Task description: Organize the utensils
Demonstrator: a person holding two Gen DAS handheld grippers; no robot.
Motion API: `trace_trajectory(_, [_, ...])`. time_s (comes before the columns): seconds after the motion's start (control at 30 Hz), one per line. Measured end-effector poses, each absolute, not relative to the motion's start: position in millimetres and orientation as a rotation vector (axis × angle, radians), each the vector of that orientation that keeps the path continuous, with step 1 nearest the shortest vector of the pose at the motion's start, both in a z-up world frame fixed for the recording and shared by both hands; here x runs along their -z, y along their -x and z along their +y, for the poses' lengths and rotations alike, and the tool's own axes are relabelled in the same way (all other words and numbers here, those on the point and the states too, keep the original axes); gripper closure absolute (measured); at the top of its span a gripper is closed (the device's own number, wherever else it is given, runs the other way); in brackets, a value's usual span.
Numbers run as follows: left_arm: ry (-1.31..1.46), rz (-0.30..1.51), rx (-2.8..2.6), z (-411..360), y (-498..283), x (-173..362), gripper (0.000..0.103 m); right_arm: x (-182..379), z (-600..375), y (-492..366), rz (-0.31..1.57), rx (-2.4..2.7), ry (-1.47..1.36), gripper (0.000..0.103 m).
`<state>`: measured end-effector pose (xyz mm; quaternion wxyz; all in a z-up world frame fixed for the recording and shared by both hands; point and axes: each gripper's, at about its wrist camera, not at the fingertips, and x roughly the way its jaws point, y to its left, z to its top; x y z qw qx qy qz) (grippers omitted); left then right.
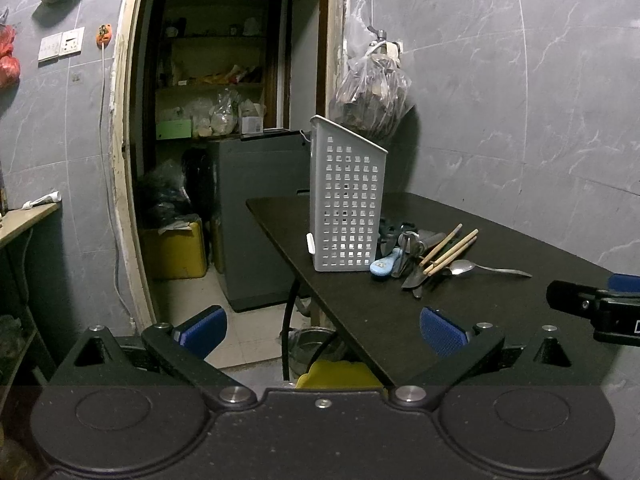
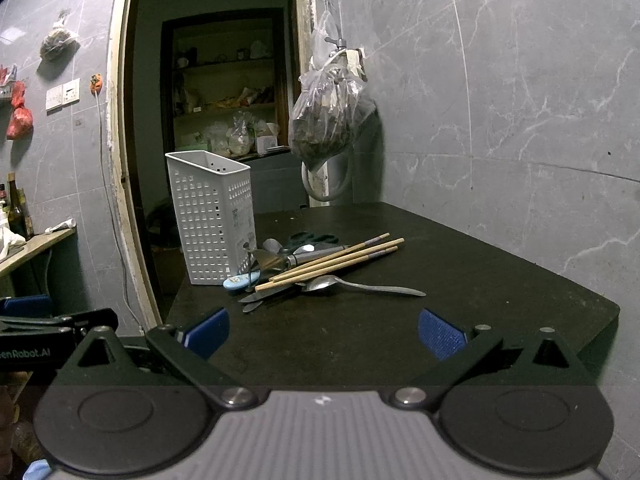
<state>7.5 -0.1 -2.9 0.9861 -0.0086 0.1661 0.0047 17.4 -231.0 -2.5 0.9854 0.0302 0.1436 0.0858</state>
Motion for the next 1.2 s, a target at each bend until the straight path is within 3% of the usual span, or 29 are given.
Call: trace_trajectory(1.2, [0.009, 0.372, -0.019, -3.7, -13.1, 8.6, 0.001, 8.3, -230.4, -19.6, 0.309, -0.177, -0.065, 0.0])
